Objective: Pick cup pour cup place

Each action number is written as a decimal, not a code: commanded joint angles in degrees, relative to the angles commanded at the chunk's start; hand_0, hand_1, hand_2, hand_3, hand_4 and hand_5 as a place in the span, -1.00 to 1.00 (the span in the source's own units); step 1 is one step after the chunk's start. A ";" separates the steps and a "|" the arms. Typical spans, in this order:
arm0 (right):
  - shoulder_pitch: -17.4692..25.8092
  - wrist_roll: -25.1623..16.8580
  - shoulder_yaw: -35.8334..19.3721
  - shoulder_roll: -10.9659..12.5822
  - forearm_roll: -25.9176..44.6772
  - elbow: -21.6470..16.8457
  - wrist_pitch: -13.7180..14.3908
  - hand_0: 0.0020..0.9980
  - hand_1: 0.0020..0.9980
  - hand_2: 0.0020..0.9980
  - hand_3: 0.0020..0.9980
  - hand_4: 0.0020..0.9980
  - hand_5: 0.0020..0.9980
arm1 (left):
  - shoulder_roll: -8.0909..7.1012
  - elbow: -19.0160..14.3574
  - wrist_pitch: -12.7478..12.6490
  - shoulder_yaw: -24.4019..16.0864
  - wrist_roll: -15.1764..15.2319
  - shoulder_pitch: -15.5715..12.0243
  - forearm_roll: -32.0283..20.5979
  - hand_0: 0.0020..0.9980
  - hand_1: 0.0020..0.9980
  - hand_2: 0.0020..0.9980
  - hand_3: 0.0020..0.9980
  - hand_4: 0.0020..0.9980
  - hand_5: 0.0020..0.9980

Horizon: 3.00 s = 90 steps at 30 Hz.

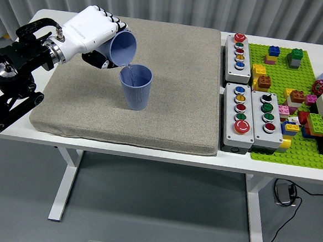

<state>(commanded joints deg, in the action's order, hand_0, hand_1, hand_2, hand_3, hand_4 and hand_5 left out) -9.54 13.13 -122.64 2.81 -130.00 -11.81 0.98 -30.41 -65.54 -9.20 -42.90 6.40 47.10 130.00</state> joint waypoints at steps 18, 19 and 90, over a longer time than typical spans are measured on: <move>0.65 0.11 -0.12 -0.05 0.00 -0.12 -0.20 0.39 0.32 0.21 0.19 -1.00 -0.48 | -0.54 -0.59 -1.12 2.85 -0.74 0.33 0.00 -0.05 -0.06 0.00 0.05 0.49 -0.77; 0.70 0.12 -0.13 -0.06 0.00 -0.13 -0.20 0.39 0.32 0.21 0.19 -1.00 -0.48 | -0.55 -0.62 -1.17 2.89 -0.79 0.29 0.00 -0.05 -0.06 0.00 0.05 0.49 -0.77; 0.34 0.27 0.42 -0.11 0.14 -0.10 0.08 0.39 0.32 0.21 0.19 -1.00 -0.49 | -2.89 -1.05 -5.02 12.55 -6.44 5.76 0.00 -0.05 -0.05 0.00 0.04 0.43 -0.82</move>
<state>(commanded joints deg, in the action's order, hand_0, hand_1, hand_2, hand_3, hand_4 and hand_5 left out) -9.20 13.41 -122.22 2.70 -129.86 -11.91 1.05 -33.30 -66.60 -14.22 -30.35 -0.04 52.85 130.00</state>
